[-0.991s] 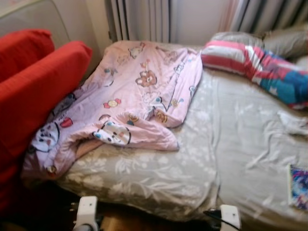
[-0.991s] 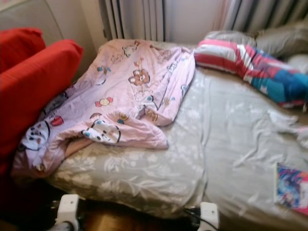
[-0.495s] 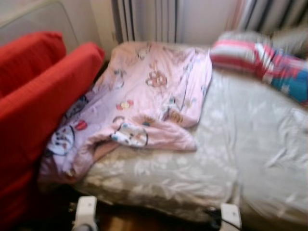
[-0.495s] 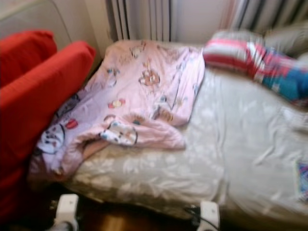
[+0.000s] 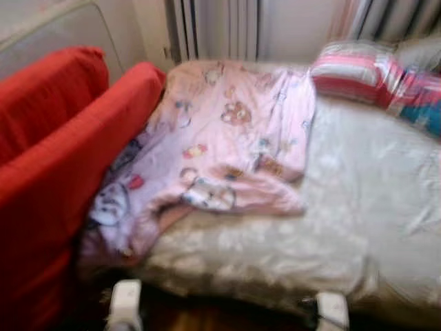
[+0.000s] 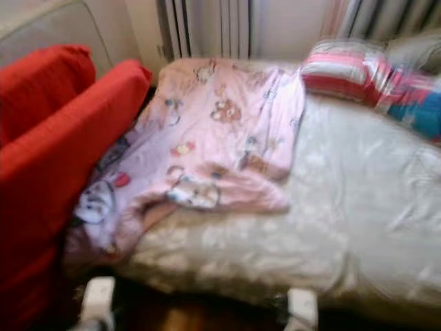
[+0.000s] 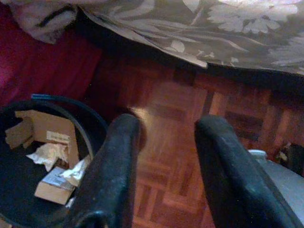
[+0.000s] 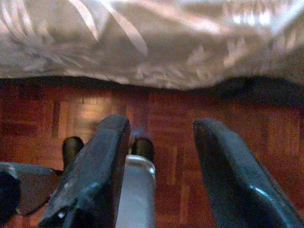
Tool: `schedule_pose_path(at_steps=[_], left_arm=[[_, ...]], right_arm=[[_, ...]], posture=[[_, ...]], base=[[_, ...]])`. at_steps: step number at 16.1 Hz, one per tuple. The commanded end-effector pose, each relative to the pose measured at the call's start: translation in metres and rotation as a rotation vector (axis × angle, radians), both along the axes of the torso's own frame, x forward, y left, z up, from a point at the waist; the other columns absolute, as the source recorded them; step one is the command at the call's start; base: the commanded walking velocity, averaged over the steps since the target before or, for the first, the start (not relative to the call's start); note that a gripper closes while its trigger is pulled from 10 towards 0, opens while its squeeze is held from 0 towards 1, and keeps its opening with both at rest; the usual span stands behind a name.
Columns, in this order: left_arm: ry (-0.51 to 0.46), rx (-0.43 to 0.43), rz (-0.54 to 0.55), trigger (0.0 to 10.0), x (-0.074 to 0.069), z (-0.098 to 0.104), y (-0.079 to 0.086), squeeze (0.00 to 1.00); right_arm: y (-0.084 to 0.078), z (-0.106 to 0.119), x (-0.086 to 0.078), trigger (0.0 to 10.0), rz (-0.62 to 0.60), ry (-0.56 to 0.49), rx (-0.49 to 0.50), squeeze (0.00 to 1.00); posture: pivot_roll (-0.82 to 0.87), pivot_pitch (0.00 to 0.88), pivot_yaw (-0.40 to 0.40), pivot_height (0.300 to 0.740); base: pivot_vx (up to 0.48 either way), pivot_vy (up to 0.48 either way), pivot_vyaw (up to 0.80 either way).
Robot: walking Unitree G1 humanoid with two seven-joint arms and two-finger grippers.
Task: Clean up the room
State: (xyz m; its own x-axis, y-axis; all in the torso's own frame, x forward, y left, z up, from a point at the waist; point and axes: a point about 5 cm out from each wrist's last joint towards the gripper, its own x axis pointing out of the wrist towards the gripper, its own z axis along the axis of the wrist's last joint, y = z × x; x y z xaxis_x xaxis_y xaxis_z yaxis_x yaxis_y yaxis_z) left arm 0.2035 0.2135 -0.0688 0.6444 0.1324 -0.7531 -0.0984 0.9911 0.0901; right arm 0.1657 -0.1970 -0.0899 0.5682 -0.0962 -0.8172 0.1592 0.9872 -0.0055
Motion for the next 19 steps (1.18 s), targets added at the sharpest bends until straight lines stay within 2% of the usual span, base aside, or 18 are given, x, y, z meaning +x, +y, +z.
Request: schedule_pose_path(at_steps=[1,3,6,10,15,19], left_arm=[[0.024,0.019,0.006,10.0,-0.005,-0.002,0.008,0.0],[0.024,0.025,0.001,10.0,-0.006,-0.002,0.008,0.0],[0.025,0.03,0.011,10.0,-0.013,-0.002,0.02,0.0],[0.012,0.023,0.019,10.0,-0.013,-0.001,0.023,0.0],[0.02,0.032,0.036,10.0,-0.022,0.0,0.042,0.0],[0.028,0.033,0.038,10.0,-0.026,-0.001,0.043,0.0]], right_arm=[[0.005,0.0,0.001,10.0,0.0,0.002,0.013,0.0],[0.005,0.0,0.001,10.0,0.001,0.003,0.013,0.0],[0.005,0.0,0.001,10.0,0.002,0.002,0.013,0.0],[0.005,0.0,0.001,10.0,0.002,0.002,0.013,0.0],[0.005,0.0,0.001,10.0,0.003,0.002,0.013,0.0],[0.005,0.0,0.001,10.0,0.003,0.001,0.012,0.0]], posture=[[0.09,0.073,0.028,0.74],[0.09,0.073,0.028,0.74],[0.09,0.072,0.028,0.74],[0.09,0.072,0.028,0.74],[0.09,0.072,0.029,0.74],[0.09,0.072,0.028,0.74]], base=[[0.0,0.345,0.0],[0.0,0.171,0.0],[0.0,0.0,0.0],[0.0,0.0,0.0],[0.0,0.0,0.0],[0.0,0.0,0.0]])
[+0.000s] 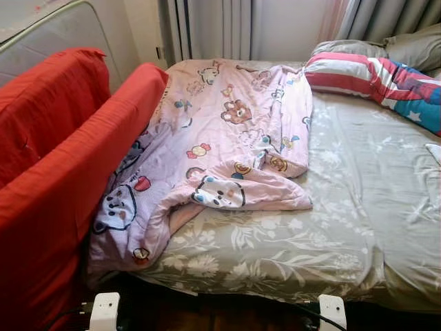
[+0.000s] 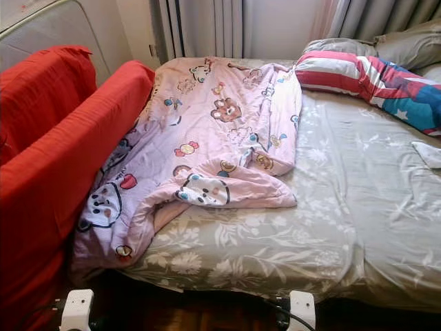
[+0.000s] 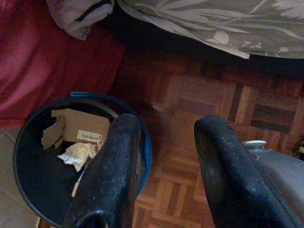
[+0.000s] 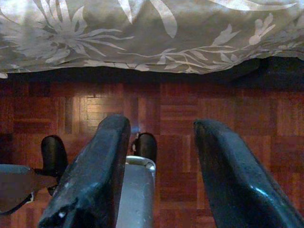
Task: Clean up the room
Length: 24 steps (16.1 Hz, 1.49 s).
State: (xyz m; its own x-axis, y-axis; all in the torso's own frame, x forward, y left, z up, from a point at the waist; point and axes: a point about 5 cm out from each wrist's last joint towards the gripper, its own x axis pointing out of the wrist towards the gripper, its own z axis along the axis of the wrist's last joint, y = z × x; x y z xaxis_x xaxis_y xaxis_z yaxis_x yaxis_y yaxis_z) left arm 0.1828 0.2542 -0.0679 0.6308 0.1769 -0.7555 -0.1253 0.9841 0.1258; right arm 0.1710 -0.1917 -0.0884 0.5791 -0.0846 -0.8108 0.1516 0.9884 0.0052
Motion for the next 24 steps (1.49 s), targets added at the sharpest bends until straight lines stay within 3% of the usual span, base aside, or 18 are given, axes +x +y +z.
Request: schedule_pose_path(at_steps=[1,14,15,16,20,24], left_arm=[[0.016,-0.002,0.01,10.0,-0.005,-0.002,0.002,0.0],[0.017,-0.003,0.01,10.0,-0.006,-0.002,0.003,0.0],[0.008,-0.024,-0.02,10.0,0.007,-0.003,-0.019,0.0],[0.006,-0.026,-0.025,10.0,0.009,-0.003,-0.022,0.0],[-0.004,-0.027,-0.033,10.0,0.012,-0.001,-0.025,0.0],[-0.009,-0.023,-0.042,10.0,0.014,0.0,-0.025,0.0]], right_arm=[[0.0,-0.002,-0.004,10.0,-0.005,0.014,0.003,0.0],[0.0,-0.002,-0.004,10.0,-0.005,0.014,0.003,0.0],[0.001,-0.002,-0.005,10.0,0.003,0.014,0.018,0.0],[0.001,-0.002,-0.005,10.0,0.01,0.016,0.017,0.0],[0.002,-0.002,-0.004,10.0,0.043,0.021,0.004,0.0],[0.002,-0.003,-0.005,10.0,0.023,0.021,0.016,0.0]], posture=[[0.09,0.072,0.028,0.74],[0.09,0.072,0.028,0.74],[0.08,0.06,0.03,0.74],[0.08,0.057,0.03,0.74],[0.09,0.045,0.031,0.74],[0.08,0.036,0.033,0.74]], base=[[0.0,0.0,0.0],[0.0,0.0,0.0],[0.0,0.0,0.0],[0.0,0.0,0.0],[0.0,0.0,0.7],[0.0,0.0,0.0]])
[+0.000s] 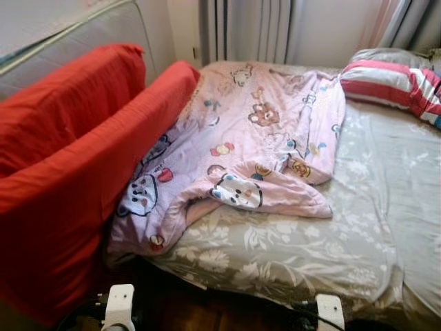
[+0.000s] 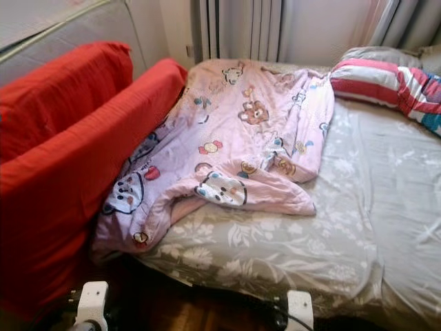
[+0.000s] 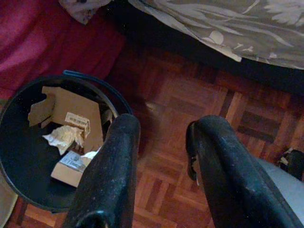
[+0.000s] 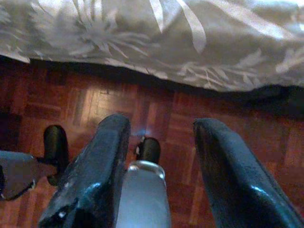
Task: Clean up the room
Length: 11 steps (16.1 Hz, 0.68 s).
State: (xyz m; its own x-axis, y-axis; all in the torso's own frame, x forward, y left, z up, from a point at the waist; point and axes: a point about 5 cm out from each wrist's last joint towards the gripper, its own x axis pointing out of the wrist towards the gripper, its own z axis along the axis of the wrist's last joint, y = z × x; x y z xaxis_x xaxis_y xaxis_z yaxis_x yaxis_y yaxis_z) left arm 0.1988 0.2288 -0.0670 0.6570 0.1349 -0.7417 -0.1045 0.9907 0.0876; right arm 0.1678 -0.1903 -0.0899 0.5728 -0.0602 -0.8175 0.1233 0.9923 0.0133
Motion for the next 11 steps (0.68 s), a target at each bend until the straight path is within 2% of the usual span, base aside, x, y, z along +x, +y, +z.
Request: schedule_pose_path(at_steps=[1,5,11], left_arm=[[0.021,0.013,-0.02,10.0,-0.002,-0.001,0.001,0.0],[0.02,0.003,-0.027,10.0,-0.004,-0.002,0.001,0.0],[0.059,0.003,-0.056,10.0,-0.015,-0.005,0.009,0.0]], right_arm=[[0.001,-0.001,-0.002,10.0,-0.006,0.012,0.006,0.0],[0.001,-0.002,-0.003,10.0,-0.01,0.013,0.005,0.0],[0.0,-0.002,-0.004,10.0,-0.051,0.014,0.013,0.0]], posture=[[0.08,0.035,0.033,0.74],[0.08,0.029,0.035,0.74],[0.08,0.027,0.032,0.74]], base=[[0.0,0.0,0.0],[0.0,0.0,0.0],[0.0,0.0,0.0]])
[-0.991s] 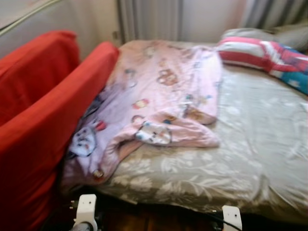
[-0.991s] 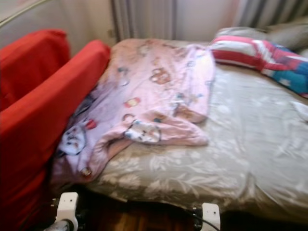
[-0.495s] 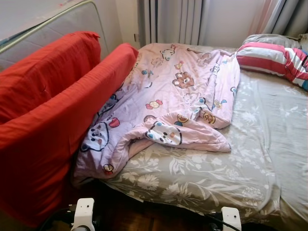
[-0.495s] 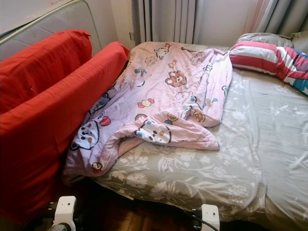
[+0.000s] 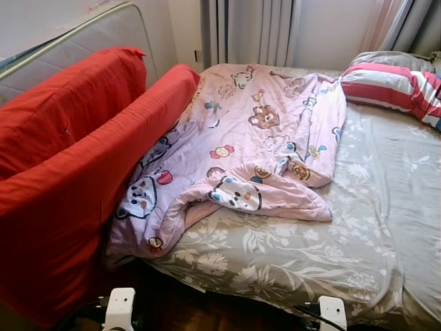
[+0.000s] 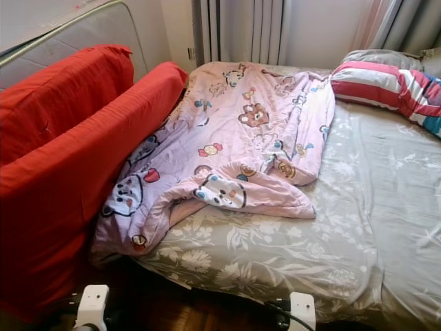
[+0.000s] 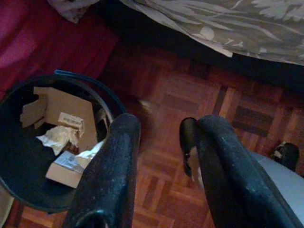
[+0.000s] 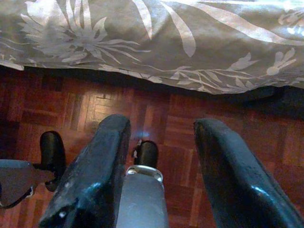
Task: Clean up the room
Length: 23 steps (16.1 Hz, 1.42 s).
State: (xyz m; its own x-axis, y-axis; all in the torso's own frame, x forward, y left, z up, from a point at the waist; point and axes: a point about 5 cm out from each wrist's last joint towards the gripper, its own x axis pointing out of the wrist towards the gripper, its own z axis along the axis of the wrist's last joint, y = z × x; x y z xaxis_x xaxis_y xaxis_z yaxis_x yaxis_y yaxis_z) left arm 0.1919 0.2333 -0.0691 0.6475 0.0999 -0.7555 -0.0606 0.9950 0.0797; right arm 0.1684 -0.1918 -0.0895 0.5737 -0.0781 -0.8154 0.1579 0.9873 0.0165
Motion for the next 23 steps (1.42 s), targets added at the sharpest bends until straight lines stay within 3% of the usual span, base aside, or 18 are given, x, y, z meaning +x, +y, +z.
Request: schedule_pose_path(at_steps=[1,5,8,23], left_arm=[[0.04,0.012,-0.007,10.0,-0.009,-0.003,0.006,0.0],[0.045,0.005,0.017,10.0,-0.009,-0.004,0.004,0.0],[0.039,-0.001,0.018,10.0,-0.002,-0.004,-0.006,0.0],[0.024,-0.004,0.023,10.0,0.002,-0.002,-0.009,0.0]], right_arm=[[0.001,-0.002,-0.005,10.0,-0.017,0.018,0.011,0.0],[0.002,-0.002,-0.004,10.0,-0.026,0.014,0.016,0.0],[0.001,-0.002,-0.003,10.0,-0.031,0.011,0.019,0.0],[0.001,-0.001,-0.002,10.0,-0.036,-0.006,0.017,0.0]], posture=[[0.08,0.029,0.031,0.74],[0.08,0.046,0.031,0.74],[0.08,0.054,0.032,0.74],[0.09,0.073,0.03,0.74]], base=[[0.0,0.0,0.0],[0.0,0.0,0.0],[0.0,0.0,0.0],[0.311,0.0,0.09]])
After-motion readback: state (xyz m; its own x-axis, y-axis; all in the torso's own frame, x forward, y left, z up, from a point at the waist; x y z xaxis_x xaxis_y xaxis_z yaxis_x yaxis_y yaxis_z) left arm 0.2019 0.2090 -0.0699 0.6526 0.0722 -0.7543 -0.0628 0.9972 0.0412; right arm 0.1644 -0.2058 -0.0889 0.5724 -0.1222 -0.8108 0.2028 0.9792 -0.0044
